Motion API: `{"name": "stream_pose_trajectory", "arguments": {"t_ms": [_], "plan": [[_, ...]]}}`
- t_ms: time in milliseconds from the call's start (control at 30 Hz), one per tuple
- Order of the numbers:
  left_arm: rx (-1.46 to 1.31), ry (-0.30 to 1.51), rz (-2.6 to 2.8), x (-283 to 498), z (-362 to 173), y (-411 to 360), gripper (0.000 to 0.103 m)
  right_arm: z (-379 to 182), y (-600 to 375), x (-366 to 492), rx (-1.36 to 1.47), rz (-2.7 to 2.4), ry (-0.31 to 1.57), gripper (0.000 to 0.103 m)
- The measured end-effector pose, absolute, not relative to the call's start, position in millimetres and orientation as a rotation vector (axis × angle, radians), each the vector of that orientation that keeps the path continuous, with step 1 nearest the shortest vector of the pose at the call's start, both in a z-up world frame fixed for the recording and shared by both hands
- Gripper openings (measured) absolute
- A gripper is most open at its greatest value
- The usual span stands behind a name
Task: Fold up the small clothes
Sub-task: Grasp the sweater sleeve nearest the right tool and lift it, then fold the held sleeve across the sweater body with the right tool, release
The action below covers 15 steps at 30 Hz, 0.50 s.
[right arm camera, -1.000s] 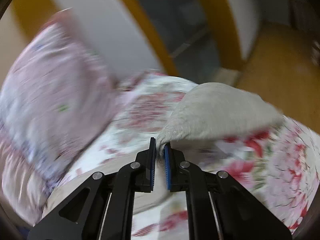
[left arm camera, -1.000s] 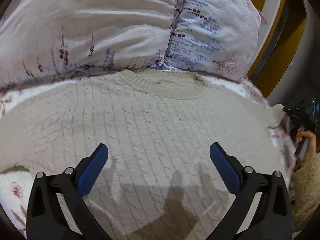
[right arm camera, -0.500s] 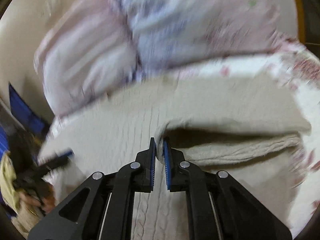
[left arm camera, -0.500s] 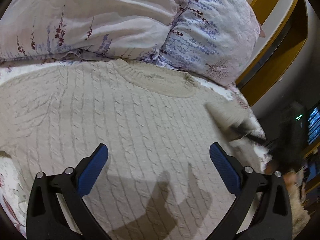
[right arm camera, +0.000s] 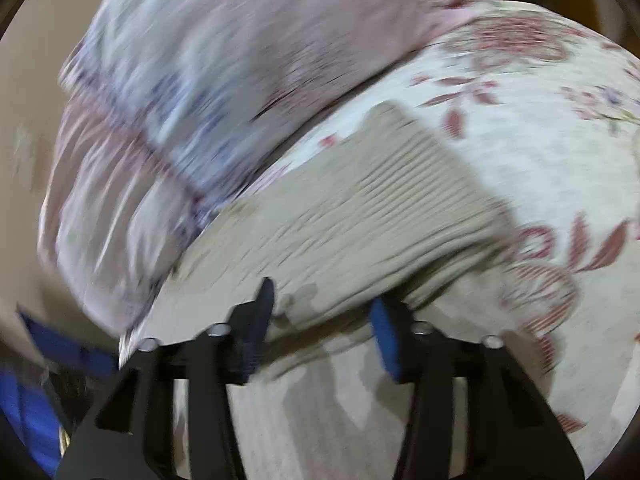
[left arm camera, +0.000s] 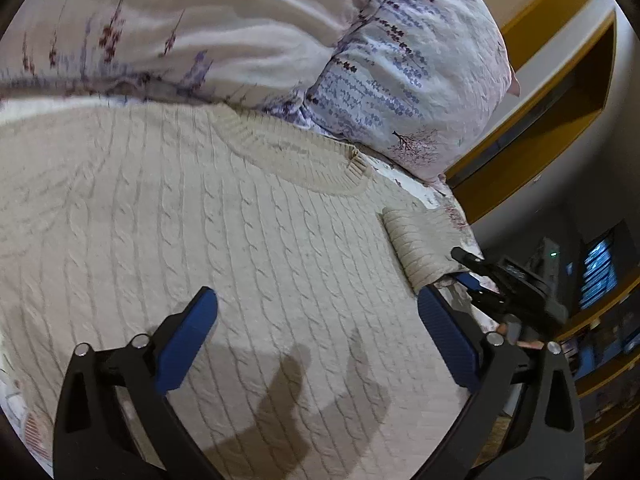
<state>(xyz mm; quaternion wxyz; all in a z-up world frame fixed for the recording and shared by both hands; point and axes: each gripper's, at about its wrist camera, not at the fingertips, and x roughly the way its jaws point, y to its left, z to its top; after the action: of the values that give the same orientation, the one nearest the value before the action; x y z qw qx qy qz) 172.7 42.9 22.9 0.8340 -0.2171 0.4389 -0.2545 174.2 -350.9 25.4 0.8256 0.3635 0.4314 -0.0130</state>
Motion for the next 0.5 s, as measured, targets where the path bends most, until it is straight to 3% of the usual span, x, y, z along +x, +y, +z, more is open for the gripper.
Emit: {"name": "stream_pose_trajectory", "arguments": {"t_ms": [67, 167, 300, 400, 433, 500], "plan": [[-0.485, 0.938, -0.544, 174.1, 20.9, 45.5, 0.091, 27.6, -354.2, 177.4, 0.740, -0.096, 0.908, 0.018], [-0.550, 0.947, -0.548, 177.2, 17.8, 53.3, 0.086, 44.6, -337.2, 185.4, 0.606, -0.128, 0.869, 0.010], [-0.633, 0.944, -0.550, 179.2, 14.6, 62.3, 0.085, 79.9, -282.3, 190.3, 0.428, 0.004, 0.763, 0.010], [-0.716, 0.951, -0.572, 181.5, 9.9, 66.8, 0.085, 87.9, -222.7, 193.6, 0.303, 0.232, 0.783, 0.011], [-0.743, 0.955, -0.577, 182.4, 8.0, 67.6, 0.085, 84.3, -198.0, 193.7, 0.243, 0.330, 0.820, 0.014], [-0.776, 0.966, -0.571, 185.4, 4.7, 67.7, 0.085, 73.6, -162.2, 189.9, 0.142, 0.463, 0.890, 0.031]]}}
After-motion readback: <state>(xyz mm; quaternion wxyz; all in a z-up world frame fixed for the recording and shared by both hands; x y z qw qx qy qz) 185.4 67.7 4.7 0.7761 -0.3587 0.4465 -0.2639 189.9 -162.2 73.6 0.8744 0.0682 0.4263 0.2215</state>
